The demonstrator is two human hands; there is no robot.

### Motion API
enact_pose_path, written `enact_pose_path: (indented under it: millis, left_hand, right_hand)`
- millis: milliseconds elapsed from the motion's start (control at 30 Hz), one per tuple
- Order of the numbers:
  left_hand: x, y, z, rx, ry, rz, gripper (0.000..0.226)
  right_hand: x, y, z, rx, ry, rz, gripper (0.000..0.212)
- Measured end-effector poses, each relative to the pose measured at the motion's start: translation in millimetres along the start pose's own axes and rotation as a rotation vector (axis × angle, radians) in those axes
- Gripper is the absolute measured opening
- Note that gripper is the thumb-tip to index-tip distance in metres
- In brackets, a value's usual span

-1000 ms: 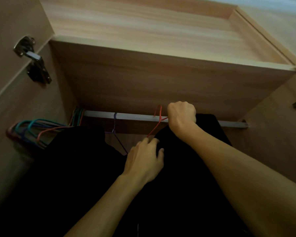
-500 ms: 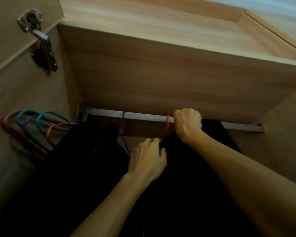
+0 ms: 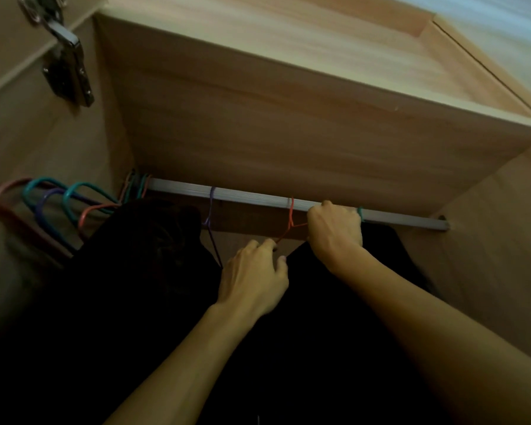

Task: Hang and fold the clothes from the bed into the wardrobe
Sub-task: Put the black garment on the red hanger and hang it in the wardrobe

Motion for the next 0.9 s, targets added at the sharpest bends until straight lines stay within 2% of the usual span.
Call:
enact_pose_path:
  millis: [100, 200, 300, 533, 733, 800, 900]
  left_hand:
    - [-8.5, -3.9, 1.8, 0.004, 0.027, 0.001, 0.035]
    - [-21.1, -5.6, 6.1, 0.019, 0.017, 0.005, 0.031]
    - [-38.7, -4.8, 13.1, 0.031, 0.029, 0.043, 0.029]
    - [-103.7, -1.8, 35.5, 0.073, -0.045, 0.136, 0.034]
    - [-186.0, -17.6, 60.2, 0.055, -0.098, 0.216, 0.035]
    - [-223.8, -27.2, 67.0, 0.048, -0.078, 0.220, 0.036]
    - [-284.9, -39.9, 68.4, 0.043, 0.036, 0.229, 0.044]
  right_hand:
    - [-11.1, 3.1, 2.7, 0.008, 0.007, 0.094, 0.025]
    - [-30.2, 10.1, 5.5, 0.105, -0.070, 0.182, 0.036]
    - [-55.0, 12.8, 8.5, 0.233, -0.161, 0.222, 0.036]
    - [-126.2, 23.8, 35.5, 0.575, -0.191, 0.188, 0.031]
    - [-210.3, 21.6, 53.6, 0.777, -0.197, 0.171, 0.027]
    - [-246.7, 18.6, 60.6, 0.848, -0.188, 0.133, 0.028]
    - [-306.2, 6.2, 73.8, 0.979, -0.183, 0.019, 0.033]
Point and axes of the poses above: each hand's wrist, its own x-axis towards the middle knuckle, its own z-axis out of the back of the hand, y = z × x, the point moved 3 cm from there along x, towards the middle knuckle, and after that the axes turned 15 degrees about z, right-handed, at the moved point
